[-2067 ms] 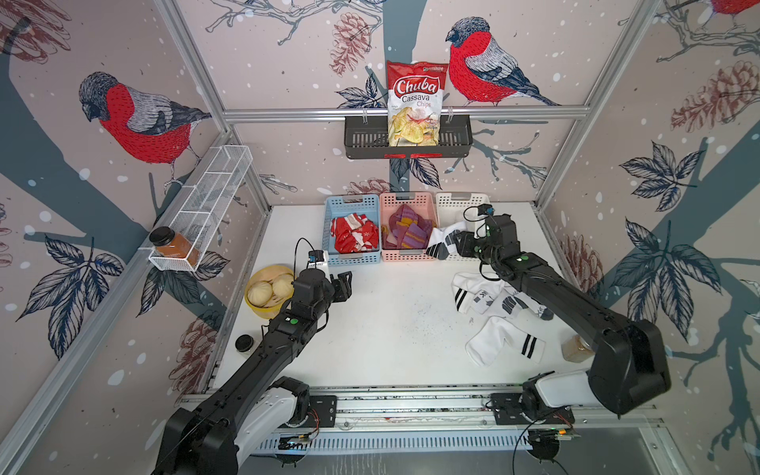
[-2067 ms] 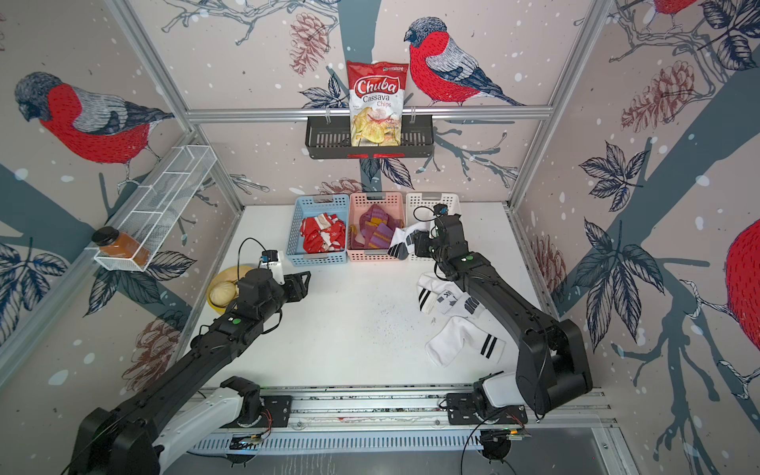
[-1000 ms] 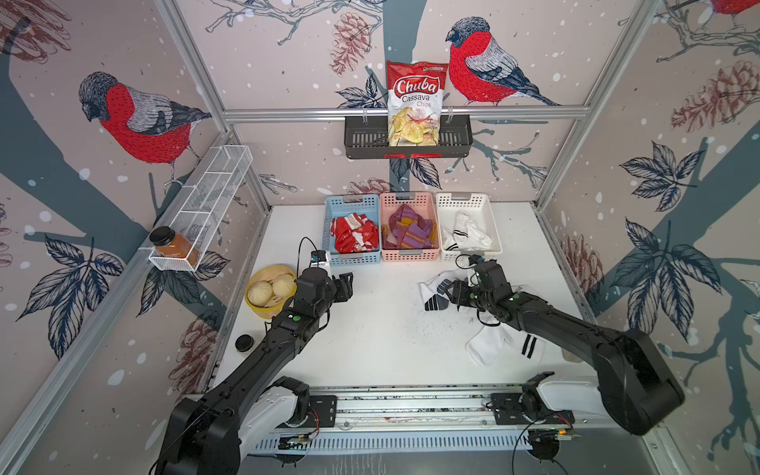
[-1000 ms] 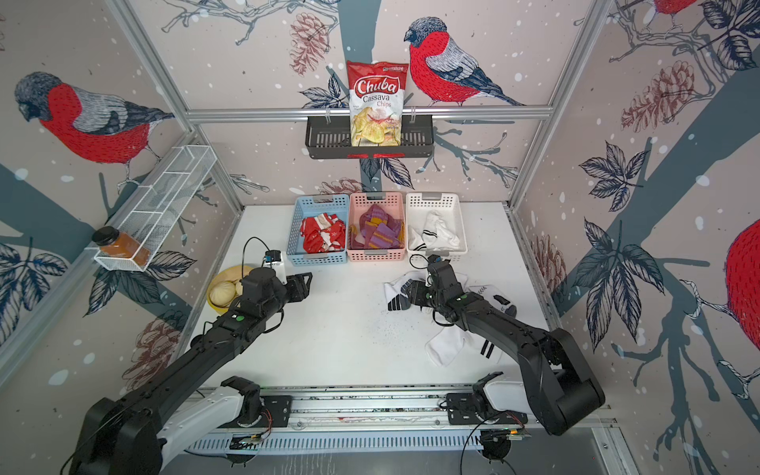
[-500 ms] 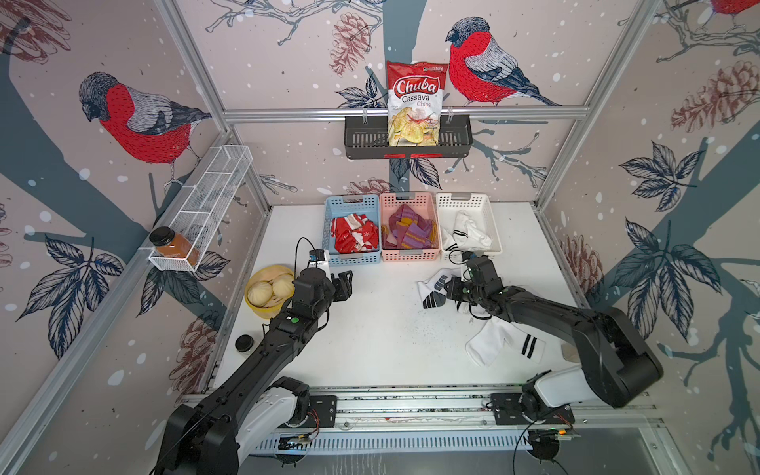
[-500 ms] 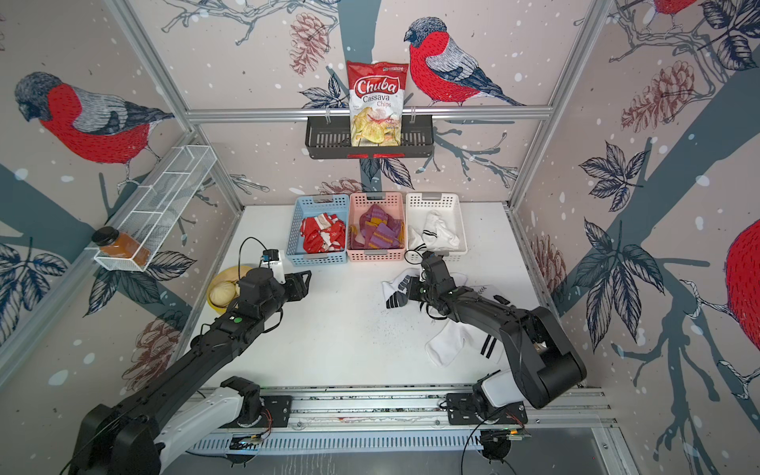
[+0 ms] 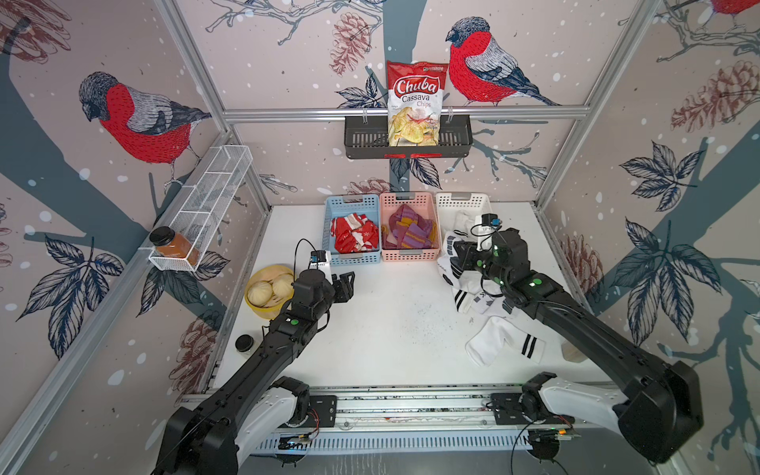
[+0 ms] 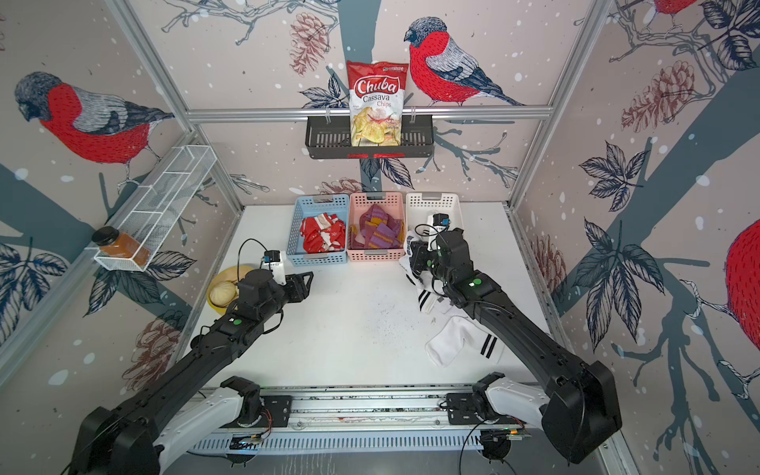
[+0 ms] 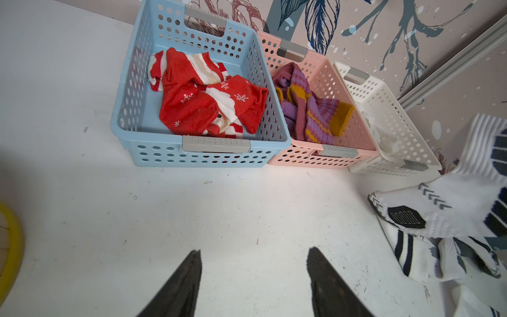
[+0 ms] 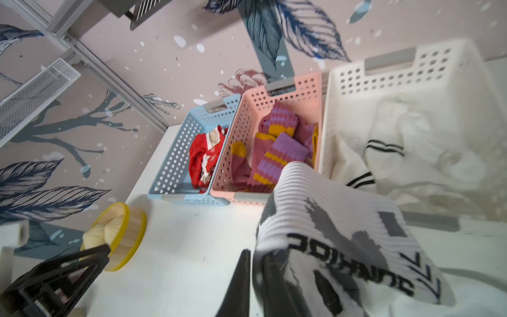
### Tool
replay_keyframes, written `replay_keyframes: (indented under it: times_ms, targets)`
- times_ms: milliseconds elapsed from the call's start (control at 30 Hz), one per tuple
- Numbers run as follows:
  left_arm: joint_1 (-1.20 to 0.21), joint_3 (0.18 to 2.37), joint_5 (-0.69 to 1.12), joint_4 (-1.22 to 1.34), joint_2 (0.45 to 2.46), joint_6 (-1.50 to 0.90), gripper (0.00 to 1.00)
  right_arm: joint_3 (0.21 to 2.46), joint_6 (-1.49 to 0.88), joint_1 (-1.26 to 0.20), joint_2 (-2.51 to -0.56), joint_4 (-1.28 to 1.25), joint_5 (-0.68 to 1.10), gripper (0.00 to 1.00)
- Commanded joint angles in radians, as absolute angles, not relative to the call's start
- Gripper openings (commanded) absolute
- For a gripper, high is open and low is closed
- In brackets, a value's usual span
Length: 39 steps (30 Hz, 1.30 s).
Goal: Sort the socks into the basket by color
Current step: Pick up the sock at the center of the board, then place the sock in the bin.
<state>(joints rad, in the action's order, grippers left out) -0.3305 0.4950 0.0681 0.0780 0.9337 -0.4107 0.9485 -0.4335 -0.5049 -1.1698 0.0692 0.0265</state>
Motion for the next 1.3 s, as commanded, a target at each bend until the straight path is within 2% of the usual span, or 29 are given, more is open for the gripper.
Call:
replay_keyframes:
  times_ms: [0,500,767,933,1267]
  targets:
    - [-0.335,0.491,0.107,0.153,0.917,-0.393,0.62,1.03,-0.37,-0.469,-1.193,0.076,0.0,0.14]
    - [-0.354,0.488,0.145,0.184,0.931,-0.39,0.64,1.37,-0.296,-0.263,-1.445,0.032,0.025,0.16]
    - [-0.356,0.491,0.143,0.181,0.939,-0.385,0.64,1.484,-0.298,-0.206,-1.631,0.019,0.06,0.17]
    - [-0.356,0.495,0.132,0.175,0.946,-0.381,0.64,1.444,-0.316,-0.206,-1.67,0.019,0.085,0.2]
    - [-0.357,0.498,0.152,0.192,0.972,-0.371,0.64,1.204,-0.361,-0.209,-1.609,0.02,0.116,0.38]
